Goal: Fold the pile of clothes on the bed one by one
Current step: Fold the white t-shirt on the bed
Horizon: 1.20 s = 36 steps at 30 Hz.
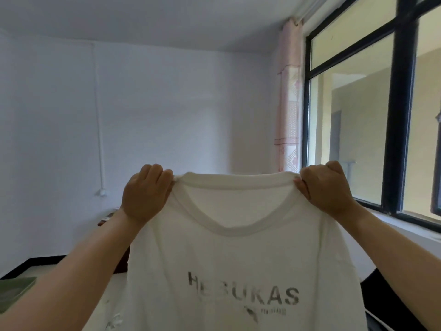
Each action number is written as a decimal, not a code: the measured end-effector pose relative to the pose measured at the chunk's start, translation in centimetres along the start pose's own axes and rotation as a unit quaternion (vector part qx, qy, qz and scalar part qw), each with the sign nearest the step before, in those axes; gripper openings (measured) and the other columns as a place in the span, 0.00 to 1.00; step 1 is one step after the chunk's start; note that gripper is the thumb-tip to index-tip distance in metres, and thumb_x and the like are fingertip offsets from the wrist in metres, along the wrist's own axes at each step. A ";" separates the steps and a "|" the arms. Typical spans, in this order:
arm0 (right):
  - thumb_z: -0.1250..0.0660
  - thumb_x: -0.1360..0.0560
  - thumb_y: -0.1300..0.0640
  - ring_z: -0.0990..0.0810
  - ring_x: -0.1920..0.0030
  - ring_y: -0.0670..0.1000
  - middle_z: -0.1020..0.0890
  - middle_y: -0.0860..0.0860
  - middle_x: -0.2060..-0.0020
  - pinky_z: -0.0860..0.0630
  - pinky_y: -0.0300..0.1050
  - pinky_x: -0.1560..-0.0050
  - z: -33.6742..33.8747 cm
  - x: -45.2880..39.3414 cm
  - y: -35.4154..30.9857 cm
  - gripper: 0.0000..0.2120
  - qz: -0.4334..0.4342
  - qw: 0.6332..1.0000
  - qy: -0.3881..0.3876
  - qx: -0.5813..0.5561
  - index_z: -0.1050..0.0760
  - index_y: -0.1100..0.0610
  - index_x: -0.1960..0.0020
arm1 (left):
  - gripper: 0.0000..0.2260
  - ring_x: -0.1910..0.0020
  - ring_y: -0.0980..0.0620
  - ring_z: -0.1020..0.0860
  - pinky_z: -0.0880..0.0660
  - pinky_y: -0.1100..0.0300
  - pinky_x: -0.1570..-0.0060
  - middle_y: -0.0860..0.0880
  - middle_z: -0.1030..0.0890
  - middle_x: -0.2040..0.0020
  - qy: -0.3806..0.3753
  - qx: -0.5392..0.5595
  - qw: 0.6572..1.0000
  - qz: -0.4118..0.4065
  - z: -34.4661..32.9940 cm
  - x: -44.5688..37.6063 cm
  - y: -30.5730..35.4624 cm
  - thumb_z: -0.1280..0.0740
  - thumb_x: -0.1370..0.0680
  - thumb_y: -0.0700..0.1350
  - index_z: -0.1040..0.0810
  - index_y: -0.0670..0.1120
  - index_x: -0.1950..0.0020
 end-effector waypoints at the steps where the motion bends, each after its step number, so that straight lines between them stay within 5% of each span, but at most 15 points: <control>1: 0.54 0.18 0.52 0.30 0.81 0.54 0.30 0.54 0.81 0.43 0.47 0.65 -0.8 0.1 -0.3 0.29 0.000 1.000 -0.006 -0.002 0.30 0.61 0.73 | 0.10 0.77 0.48 0.29 0.36 0.63 0.81 0.44 0.28 0.73 -0.005 -0.002 1.000 -0.005 -0.4 0.3 -0.1 0.48 0.20 0.42 0.35 0.42 0.61; 5: 0.55 0.19 0.52 0.30 0.82 0.54 0.30 0.54 0.81 0.43 0.47 0.65 -5.3 3.0 -2.7 0.29 -0.014 0.997 -0.061 -0.035 0.30 0.61 0.73 | 0.06 0.77 0.48 0.28 0.36 0.63 0.81 0.45 0.27 0.73 -0.069 0.003 0.998 -0.003 -3.8 3.8 0.2 0.41 0.26 0.41 0.35 0.43 0.61; 12: 0.55 0.19 0.52 0.27 0.81 0.54 0.27 0.57 0.80 0.42 0.47 0.65 -18.1 15.5 -9.2 0.30 -0.026 0.976 -0.181 -0.121 0.28 0.62 0.72 | 0.09 0.77 0.48 0.28 0.40 0.63 0.81 0.45 0.27 0.73 -0.195 0.026 0.980 -0.008 -14.9 16.1 3.2 0.46 0.22 0.40 0.36 0.43 0.62; 17: 0.54 0.19 0.52 0.28 0.82 0.53 0.28 0.56 0.81 0.41 0.47 0.65 -31.8 24.4 -13.3 0.28 -0.063 0.935 -0.302 -0.177 0.29 0.61 0.73 | 0.05 0.76 0.47 0.28 0.36 0.62 0.81 0.43 0.27 0.73 -0.332 0.059 0.941 0.005 -28.2 24.9 5.6 0.42 0.27 0.40 0.37 0.42 0.61; 19: 0.49 0.22 0.53 0.22 0.75 0.56 0.24 0.60 0.75 0.36 0.47 0.61 -36.9 27.8 -14.9 0.23 -0.113 0.913 -0.361 -0.156 0.26 0.64 0.67 | 0.05 0.64 0.44 0.25 0.31 0.56 0.70 0.39 0.24 0.62 -0.430 0.040 0.896 0.098 -33.9 28.7 6.3 0.43 0.24 0.40 0.33 0.39 0.51; 21: 0.46 0.23 0.50 0.23 0.45 0.59 0.23 0.65 0.48 0.34 0.53 0.44 -40.8 33.3 -17.9 0.22 -0.188 0.814 -0.525 -0.164 0.28 0.66 0.41 | 0.18 0.45 0.41 0.31 0.34 0.50 0.53 0.37 0.30 0.44 -0.565 0.033 0.790 0.233 -37.2 33.9 8.4 0.43 0.23 0.39 0.37 0.42 0.33; 23: 0.46 0.21 0.48 0.47 0.27 0.56 0.42 0.58 0.28 0.46 0.59 0.33 -40.9 39.8 -22.5 0.27 -0.171 0.698 -0.670 -0.186 0.47 0.57 0.26 | 0.26 0.35 0.41 0.39 0.37 0.50 0.44 0.38 0.38 0.35 -0.647 0.046 0.713 0.266 -37.4 39.7 12.9 0.43 0.23 0.38 0.47 0.45 0.26; 25: 0.47 0.21 0.48 0.56 0.25 0.54 0.49 0.53 0.25 0.51 0.59 0.30 -38.4 45.6 -26.7 0.26 -0.124 0.628 -0.739 -0.209 0.48 0.54 0.26 | 0.29 0.31 0.42 0.44 0.40 0.51 0.37 0.40 0.43 0.30 -0.713 0.074 0.652 0.249 -35.9 45.3 18.4 0.42 0.23 0.39 0.51 0.48 0.25; 29: 0.36 0.25 0.48 0.41 0.28 0.57 0.36 0.58 0.29 0.37 0.60 0.34 -29.0 54.3 -32.1 0.27 -0.102 0.569 -0.787 -0.218 0.36 0.58 0.30 | 0.24 0.26 0.44 0.53 0.48 0.50 0.31 0.42 0.49 0.25 -0.832 0.120 0.513 0.171 -29.7 54.6 26.9 0.45 0.20 0.44 0.50 0.47 0.26; 32: 0.48 0.23 0.39 0.54 0.25 0.56 0.50 0.54 0.25 0.48 0.59 0.30 -21.3 60.4 -34.1 0.33 -0.165 0.390 -0.889 -0.172 0.54 0.53 0.25 | 0.22 0.26 0.46 0.50 0.44 0.50 0.32 0.43 0.46 0.26 -0.863 0.152 0.456 0.155 -25.8 59.1 30.5 0.48 0.19 0.49 0.48 0.46 0.26; 34: 0.48 0.25 0.34 0.54 0.26 0.57 0.53 0.56 0.25 0.46 0.58 0.30 -16.9 62.8 -34.7 0.38 -0.225 0.321 -0.912 -0.125 0.59 0.52 0.25 | 0.24 0.26 0.46 0.51 0.45 0.50 0.32 0.44 0.48 0.25 -0.880 0.176 0.414 0.153 -23.1 61.5 32.6 0.49 0.19 0.52 0.50 0.46 0.26; 36: 0.43 0.28 0.33 0.45 0.28 0.58 0.48 0.58 0.27 0.38 0.55 0.34 -13.1 64.0 -35.5 0.43 -0.275 0.289 -0.912 -0.096 0.58 0.54 0.25 | 0.26 0.25 0.45 0.54 0.47 0.50 0.30 0.44 0.52 0.24 -0.891 0.203 0.380 0.141 -20.5 63.5 34.5 0.49 0.19 0.54 0.52 0.48 0.25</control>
Point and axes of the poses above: each hand's wrist, its own x-axis away from the middle knuckle, its own z-axis out of the back of the hand, y = z × x, the point moved 5 cm from there along -x, towards the middle knuckle
